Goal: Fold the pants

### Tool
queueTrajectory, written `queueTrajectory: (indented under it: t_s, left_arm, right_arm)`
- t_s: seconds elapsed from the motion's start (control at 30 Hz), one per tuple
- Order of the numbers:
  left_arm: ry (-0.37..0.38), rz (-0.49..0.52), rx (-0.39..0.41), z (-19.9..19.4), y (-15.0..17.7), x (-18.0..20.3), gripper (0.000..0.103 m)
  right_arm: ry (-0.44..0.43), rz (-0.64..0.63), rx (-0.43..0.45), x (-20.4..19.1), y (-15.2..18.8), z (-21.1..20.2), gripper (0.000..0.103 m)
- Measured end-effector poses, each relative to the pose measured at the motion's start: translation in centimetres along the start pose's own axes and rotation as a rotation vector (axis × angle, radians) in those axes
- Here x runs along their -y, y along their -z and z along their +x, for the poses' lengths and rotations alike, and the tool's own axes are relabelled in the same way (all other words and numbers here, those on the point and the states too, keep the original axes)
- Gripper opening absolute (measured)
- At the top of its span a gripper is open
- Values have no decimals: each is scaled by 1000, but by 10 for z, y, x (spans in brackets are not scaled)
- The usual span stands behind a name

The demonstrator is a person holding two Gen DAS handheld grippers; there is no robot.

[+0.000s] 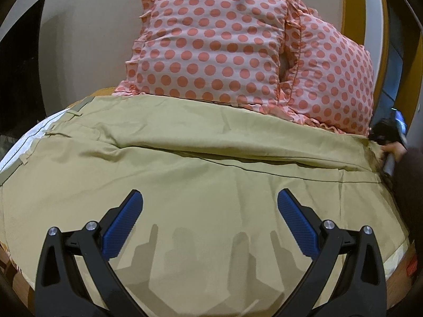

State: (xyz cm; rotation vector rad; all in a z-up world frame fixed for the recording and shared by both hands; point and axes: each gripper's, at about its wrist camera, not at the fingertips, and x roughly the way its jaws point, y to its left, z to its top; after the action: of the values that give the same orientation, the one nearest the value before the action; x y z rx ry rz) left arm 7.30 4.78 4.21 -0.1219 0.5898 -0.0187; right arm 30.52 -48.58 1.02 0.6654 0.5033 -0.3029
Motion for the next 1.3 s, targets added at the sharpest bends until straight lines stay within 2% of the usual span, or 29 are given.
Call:
queueTrajectory:
  t_s: [0.03, 0.13, 0.2, 0.23, 0.3, 0.43, 0.47, 0.5, 0.57, 0.63, 0.7, 0.8, 0.9, 0.93, 0.97, 1.0, 1.07, 1.1, 1.17, 1.3]
  left_arm:
    - [3, -6, 3, -1, 0, -1, 101]
    - [8, -19, 11, -6, -1, -3, 101]
    - [11, -23, 24, -10, -3, -4, 101]
    - [15, -25, 31, -12, -4, -4, 101]
    - [25, -32, 41, -15, -8, -4, 101]
    - [33, -54, 69, -23, -14, -6, 101]
    - [34, -60, 80, -25, -15, -6, 101]
    - [32, -66, 94, -29, -15, -8, 101]
    - [9, -70, 114, -35, -16, -10, 101]
    - [-12, -65, 115, -37, -17, -12, 101]
    - [-24, -61, 102, -36, -18, -14, 101]
    - [-13, -70, 85, -33, -21, -17, 101]
    - [-11, -76, 82, -30, -24, -20, 101]
    - [-6, -76, 83, -29, -24, -21, 101]
    - [5, -76, 81, -28, -26, -23, 101]
    - [21, -82, 73, -25, -28, -25, 101]
    - [43, -104, 61, -22, -35, -33, 101]
    - [52, -113, 57, -21, -39, -37, 101]
    - [77, -137, 52, -18, -51, -46, 101]
    - [106, -218, 25, 9, -87, -66, 101]
  right_arm:
    - [-90, 16, 35, 10, 4, -25, 3]
    - [-262, 52, 103, 33, 26, -97, 3]
    - [-328, 85, 123, 60, 57, -143, 3]
    - [-325, 99, 115, 64, 75, -163, 3]
    - [-287, 125, 66, 84, 103, -172, 3]
    - [-306, 308, -131, 120, 131, -162, 5]
    - [-304, 328, -158, 120, 136, -163, 15]
    - [-304, 346, -189, 120, 136, -160, 33]
    - [-302, 328, -184, 114, 140, -163, 43]
    - [-301, 326, -194, 107, 141, -162, 47]
    - [-298, 335, -208, 101, 138, -153, 47]
    - [-225, 310, -200, 85, 129, -136, 47]
    - [-194, 313, -184, 76, 120, -122, 44]
    - [-192, 302, -177, 75, 117, -117, 38]
    - [-196, 285, -167, 75, 116, -112, 15]
    - [-227, 271, -158, 78, 115, -109, 3]
    - [-299, 283, -117, 85, 115, -117, 3]
    - [-369, 300, -67, 93, 116, -132, 3]
    - [-446, 299, 22, 101, 119, -163, 2]
    - [-489, 277, 108, 114, 131, -200, 2]
